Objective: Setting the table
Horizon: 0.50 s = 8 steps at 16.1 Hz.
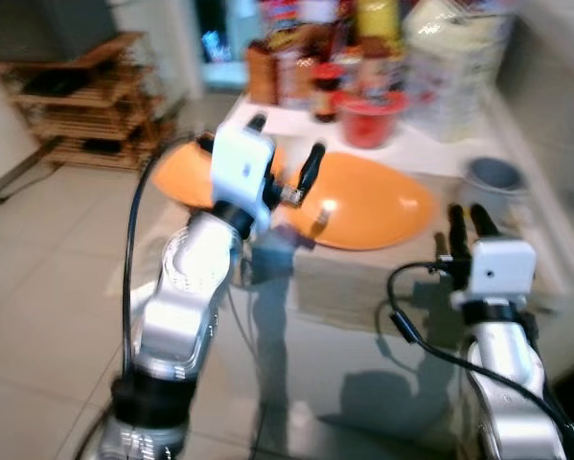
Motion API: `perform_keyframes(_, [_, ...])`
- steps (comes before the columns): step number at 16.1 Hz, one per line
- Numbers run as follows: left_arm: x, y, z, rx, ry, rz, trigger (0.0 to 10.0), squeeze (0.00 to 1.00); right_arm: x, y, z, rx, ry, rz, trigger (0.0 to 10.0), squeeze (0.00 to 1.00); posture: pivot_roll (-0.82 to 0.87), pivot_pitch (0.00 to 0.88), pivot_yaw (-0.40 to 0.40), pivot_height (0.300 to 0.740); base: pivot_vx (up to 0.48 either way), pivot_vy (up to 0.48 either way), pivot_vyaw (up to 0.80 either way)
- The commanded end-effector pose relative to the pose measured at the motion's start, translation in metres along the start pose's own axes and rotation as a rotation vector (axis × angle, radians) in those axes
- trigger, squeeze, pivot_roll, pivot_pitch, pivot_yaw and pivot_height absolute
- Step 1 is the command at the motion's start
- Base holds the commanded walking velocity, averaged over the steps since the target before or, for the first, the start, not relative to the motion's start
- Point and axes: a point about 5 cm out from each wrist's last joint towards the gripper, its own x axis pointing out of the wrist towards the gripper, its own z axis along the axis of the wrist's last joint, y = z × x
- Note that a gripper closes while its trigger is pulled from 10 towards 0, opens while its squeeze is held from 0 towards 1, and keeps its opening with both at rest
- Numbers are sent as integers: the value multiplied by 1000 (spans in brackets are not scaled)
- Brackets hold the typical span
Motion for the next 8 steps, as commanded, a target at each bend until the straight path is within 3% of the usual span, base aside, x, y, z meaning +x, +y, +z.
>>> perform_keyframes(1, [7,-3,-4,29,47,-60,10000,1000,-1,2,1,-7,-8,18,10000,0,2,6,32,740,0,0,0])
perform_keyframes(3, [14,-5,-2,83,54,-128,10000,1000,-2,3,1,-5,-9,17,10000,0,-6,2,47,740,0,0,0])
perform_keyframes(8, [13,-23,-13,215,54,-266,10000,1000,-5,0,5,-3,-12,0,10000,0,-24,14,53,740,0,0,0])
